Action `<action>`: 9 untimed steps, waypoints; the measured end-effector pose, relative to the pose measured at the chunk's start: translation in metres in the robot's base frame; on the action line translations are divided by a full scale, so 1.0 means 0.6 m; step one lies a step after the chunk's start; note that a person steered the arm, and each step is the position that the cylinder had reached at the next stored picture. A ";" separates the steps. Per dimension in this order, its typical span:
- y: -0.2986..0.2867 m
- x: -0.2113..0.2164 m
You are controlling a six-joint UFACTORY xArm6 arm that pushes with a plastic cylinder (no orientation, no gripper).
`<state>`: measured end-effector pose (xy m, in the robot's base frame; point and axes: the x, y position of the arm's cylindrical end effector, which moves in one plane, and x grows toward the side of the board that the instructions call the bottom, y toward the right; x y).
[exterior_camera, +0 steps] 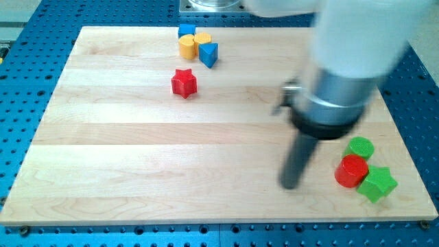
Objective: Move the red star to the top left of the red circle
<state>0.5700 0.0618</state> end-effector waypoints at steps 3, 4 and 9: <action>-0.445 -0.257; -0.325 -0.340; 0.117 -0.288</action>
<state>0.3973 0.1318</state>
